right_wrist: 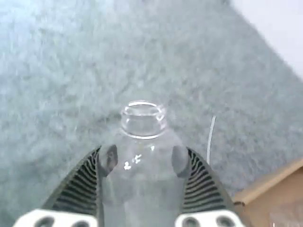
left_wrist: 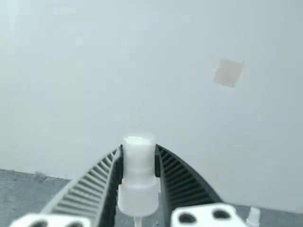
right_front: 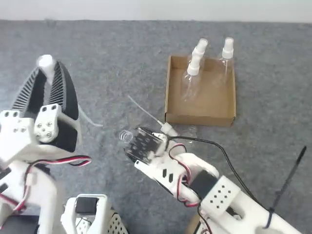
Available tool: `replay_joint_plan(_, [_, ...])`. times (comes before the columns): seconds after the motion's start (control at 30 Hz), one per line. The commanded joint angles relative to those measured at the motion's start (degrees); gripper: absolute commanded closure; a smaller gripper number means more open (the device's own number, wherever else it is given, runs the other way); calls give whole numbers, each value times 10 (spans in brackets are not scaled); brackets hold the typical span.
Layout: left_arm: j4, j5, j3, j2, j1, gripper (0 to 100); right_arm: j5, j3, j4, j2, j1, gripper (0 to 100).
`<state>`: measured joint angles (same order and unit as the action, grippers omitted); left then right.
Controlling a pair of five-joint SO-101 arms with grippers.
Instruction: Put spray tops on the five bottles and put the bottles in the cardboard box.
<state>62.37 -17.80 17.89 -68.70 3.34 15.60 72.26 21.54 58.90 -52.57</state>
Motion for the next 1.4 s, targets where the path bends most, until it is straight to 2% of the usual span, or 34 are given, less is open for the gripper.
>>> replay_joint_plan(0.0, [-20, -11, 19, 1, -54, 988, -10, 25, -57, 68, -5, 992])
replay_joint_plan(0.13, [-36, -9, 72, 0, -97, 988, -10, 41, -40, 110, -4, 992])
replay_joint_plan(0.5, [-54, -11, 104, 0, -104, 988, -11, 46, -27, 124, -4, 992])
replay_joint_plan(0.67, [-55, -1, 179, -4, -166, 988, -16, 41, -28, 125, 33, 992])
replay_joint_plan(0.8, [-58, 56, 240, -4, -197, 988, -83, 38, -34, 130, 87, 992])
replay_joint_plan(0.87, [-62, 60, 272, -4, -207, 988, -107, 33, -34, 130, 96, 992])
replay_joint_plan(1.13, [-152, 57, 395, -5, -215, 985, -106, 65, -70, 131, 94, 992])
replay_joint_plan(1.37, [-98, 53, 349, -5, -173, 806, -106, 71, -72, 130, 95, 991])
